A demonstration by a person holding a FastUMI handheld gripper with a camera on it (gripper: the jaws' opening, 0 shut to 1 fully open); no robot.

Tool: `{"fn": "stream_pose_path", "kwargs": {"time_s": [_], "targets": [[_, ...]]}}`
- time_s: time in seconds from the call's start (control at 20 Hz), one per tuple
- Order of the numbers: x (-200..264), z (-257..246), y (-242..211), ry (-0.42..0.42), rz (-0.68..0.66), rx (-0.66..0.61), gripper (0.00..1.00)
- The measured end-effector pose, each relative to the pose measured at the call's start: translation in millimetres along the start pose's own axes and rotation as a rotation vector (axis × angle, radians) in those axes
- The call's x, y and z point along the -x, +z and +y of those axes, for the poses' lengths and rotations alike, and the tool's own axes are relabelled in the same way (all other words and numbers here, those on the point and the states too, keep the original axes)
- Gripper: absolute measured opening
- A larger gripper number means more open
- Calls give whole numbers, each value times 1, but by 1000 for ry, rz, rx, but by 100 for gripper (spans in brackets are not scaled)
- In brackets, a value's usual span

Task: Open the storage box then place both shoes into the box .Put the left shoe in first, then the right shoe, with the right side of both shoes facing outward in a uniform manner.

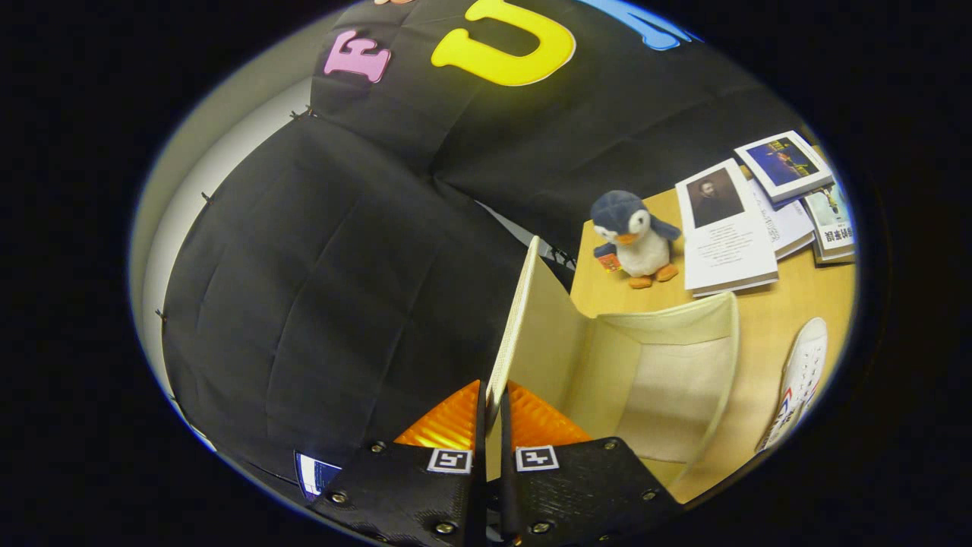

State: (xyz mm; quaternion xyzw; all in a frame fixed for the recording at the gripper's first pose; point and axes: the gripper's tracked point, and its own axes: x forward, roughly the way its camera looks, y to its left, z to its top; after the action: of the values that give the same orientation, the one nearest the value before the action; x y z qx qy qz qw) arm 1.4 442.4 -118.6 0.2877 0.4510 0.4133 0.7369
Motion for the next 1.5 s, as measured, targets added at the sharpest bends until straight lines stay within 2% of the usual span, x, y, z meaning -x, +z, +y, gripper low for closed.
{"fn": "stream_pose_path", "kwargs": {"time_s": [0.2,0.4,0.45,0.55,0.65,0.7,0.8,0.9,1.1,1.5], "targets": [[-47,33,-16,40,28,-28,7],[-82,52,-34,67,84,25,13],[-88,53,-35,63,98,52,19],[-92,48,-39,37,120,120,46],[-91,38,-39,-1,124,192,78],[-89,37,-42,-9,129,211,85],[-80,34,-45,-19,146,221,86],[-68,23,-43,-36,147,241,95],[-39,1,-31,-43,94,264,96],[34,-80,-13,-201,31,295,96]]}}
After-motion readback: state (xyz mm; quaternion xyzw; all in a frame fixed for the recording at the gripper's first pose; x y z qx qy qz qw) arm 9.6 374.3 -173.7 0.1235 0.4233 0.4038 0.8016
